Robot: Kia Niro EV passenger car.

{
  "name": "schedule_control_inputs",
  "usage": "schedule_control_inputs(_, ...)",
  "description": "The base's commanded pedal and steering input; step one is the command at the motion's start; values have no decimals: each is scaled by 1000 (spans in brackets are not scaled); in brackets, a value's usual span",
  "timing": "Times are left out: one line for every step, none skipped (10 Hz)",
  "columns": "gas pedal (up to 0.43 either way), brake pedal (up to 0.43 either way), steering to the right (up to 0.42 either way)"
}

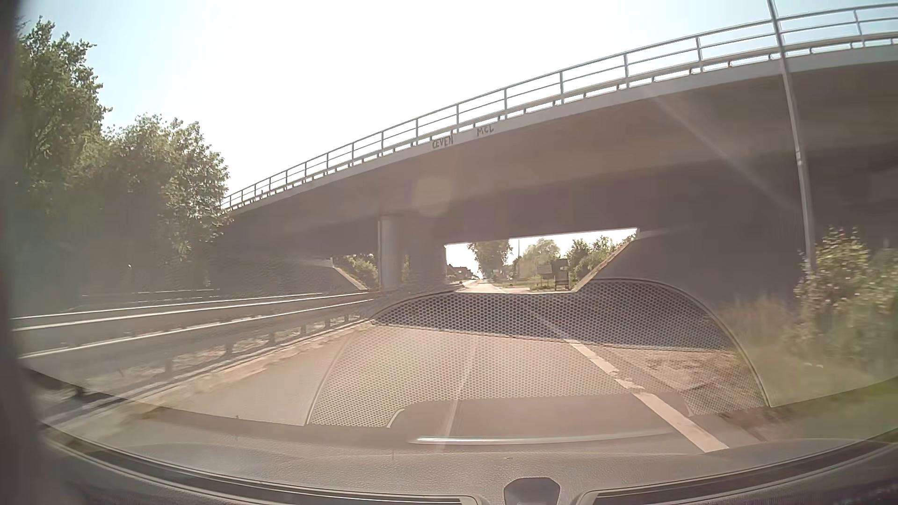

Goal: Follow the waypoints while adhering to traffic rules and regulations

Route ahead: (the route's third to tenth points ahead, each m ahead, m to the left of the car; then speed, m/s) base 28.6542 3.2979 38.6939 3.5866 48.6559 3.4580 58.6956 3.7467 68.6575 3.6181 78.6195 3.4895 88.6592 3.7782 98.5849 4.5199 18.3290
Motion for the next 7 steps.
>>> schedule_control_inputs(0, 6, 0)
schedule_control_inputs(0, 6, 0)
schedule_control_inputs(0, 6, -1)
schedule_control_inputs(0, 6, -1)
schedule_control_inputs(0, 6, -1)
schedule_control_inputs(0, 6, 0)
schedule_control_inputs(0, 6, 0)
